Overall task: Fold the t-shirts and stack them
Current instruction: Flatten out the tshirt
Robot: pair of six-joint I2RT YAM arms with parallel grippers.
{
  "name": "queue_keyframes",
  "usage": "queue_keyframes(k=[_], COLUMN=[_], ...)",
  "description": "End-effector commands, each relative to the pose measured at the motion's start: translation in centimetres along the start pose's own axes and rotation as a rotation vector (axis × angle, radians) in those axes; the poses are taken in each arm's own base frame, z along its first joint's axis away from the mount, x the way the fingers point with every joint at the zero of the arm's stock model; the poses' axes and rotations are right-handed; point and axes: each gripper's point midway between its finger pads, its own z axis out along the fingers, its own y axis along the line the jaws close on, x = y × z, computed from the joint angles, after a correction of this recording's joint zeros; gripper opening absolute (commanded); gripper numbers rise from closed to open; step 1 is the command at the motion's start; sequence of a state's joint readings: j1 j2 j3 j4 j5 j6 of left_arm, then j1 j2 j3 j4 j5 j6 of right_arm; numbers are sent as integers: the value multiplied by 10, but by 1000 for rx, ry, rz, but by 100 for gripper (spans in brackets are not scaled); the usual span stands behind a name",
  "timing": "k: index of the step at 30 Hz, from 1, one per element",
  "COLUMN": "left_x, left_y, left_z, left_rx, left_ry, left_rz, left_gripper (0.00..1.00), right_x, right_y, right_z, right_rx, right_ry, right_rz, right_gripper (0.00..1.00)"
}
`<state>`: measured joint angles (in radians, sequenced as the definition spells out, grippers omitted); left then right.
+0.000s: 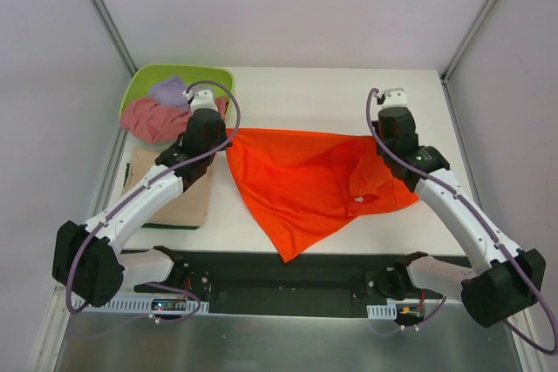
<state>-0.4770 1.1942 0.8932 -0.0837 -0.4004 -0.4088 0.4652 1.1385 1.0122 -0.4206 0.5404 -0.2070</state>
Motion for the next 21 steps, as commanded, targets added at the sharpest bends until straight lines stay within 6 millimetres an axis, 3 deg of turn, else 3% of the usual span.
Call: queue_keyframes(k=[1,5,9,13,15,18,21], left_x=[-60,-112,-162,-196,-205,-216,-228], left_y=[-11,-37,-70,-90,-97,-96,-94], left_z=[-10,-39,-94,-165,-204,-262,-315], left_rx=[11,140,358,575,690,817,919], left_ry=[-143,-246,-358,-469,-515,-600,-684], left_rz=[13,18,15,19,40,54,70], left_gripper=[0,0,0,0,0,0,0], right_x=[-51,-93,-135,-160,-170,-176,-183], right_y=[-22,-35,-44,-56,-48,-37,-40], right_z=[-13,-42,-100,-177,-224,-303,-357], right_rx=[-43,-59,-154,-266,-401,-620,-721], right_ry=[-140,-261,-436,-625,-749,-918,-1045], right_rz=[-36,-54,-79,-111,-140,-200,-212], right_gripper=[1,0,0,0,0,0,0])
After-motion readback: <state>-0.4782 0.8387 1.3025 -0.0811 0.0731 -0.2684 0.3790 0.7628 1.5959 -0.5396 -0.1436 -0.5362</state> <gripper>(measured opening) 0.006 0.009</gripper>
